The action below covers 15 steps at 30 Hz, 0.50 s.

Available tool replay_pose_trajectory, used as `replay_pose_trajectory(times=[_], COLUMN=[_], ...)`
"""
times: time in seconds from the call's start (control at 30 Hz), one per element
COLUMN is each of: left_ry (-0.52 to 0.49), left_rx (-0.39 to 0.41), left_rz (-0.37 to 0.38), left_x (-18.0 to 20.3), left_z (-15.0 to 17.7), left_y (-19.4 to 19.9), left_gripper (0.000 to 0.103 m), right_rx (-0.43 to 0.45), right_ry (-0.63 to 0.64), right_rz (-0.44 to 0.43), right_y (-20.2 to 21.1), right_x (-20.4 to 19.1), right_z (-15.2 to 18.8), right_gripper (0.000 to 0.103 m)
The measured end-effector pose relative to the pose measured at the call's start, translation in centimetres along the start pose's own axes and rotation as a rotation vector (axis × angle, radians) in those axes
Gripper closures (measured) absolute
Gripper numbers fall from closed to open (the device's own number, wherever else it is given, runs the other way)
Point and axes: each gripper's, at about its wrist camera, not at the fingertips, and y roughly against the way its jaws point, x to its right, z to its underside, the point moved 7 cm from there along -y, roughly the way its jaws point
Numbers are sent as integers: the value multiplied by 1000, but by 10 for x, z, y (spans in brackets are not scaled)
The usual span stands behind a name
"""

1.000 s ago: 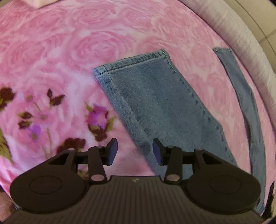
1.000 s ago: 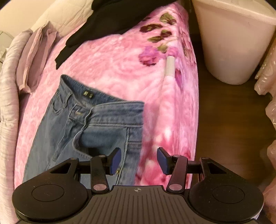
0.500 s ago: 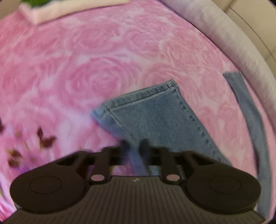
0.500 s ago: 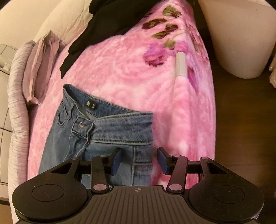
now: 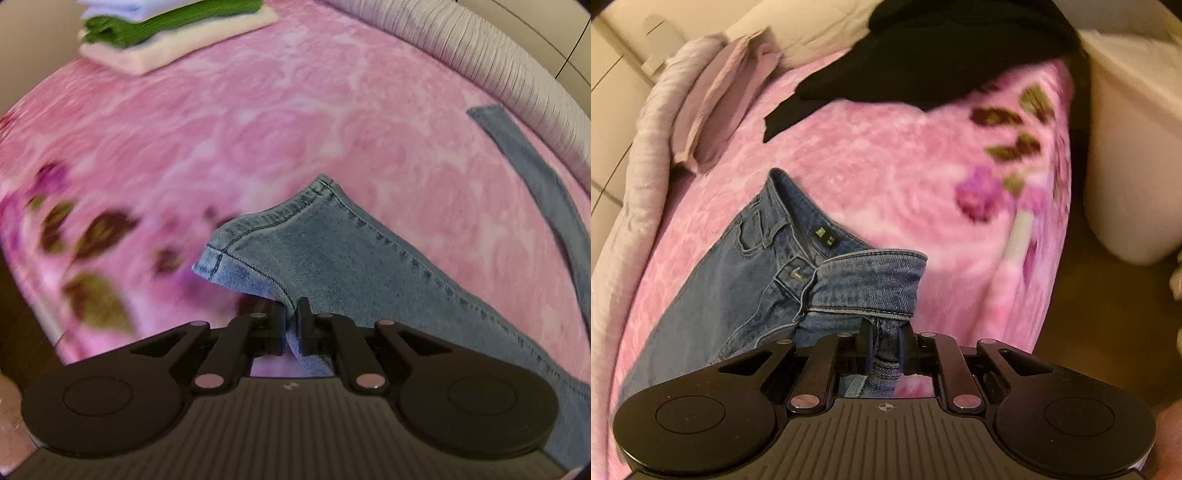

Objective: Fold clothes

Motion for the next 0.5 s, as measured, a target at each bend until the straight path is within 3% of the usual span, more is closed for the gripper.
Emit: replay_pose_trajectory(times=[0.13, 0.3, 0.4, 0.47, 0.5], left_ry=[1, -8, -110, -175, -176], left_rx=[-8, 2, -45, -74, -85], left_rz=[-25, -42, -79, -115, -128], left_x=[-20, -25, -21, -14, -12], left_z=[31, 40, 43, 41, 39], left_y=[11, 12, -3, -7, -3], left_gripper=[97, 97, 94, 93, 93], right_rx=[-18, -33, -64, -105, -126], right_ry=[66, 74, 61, 33, 19], right_rz=[3, 23, 43, 73, 88], right_y=[-2, -2, -11, -16, -18], right_x=[3, 20, 32, 37, 40], right_z=[-6, 9, 20, 20, 20], right_gripper=[92, 93, 92, 84, 72])
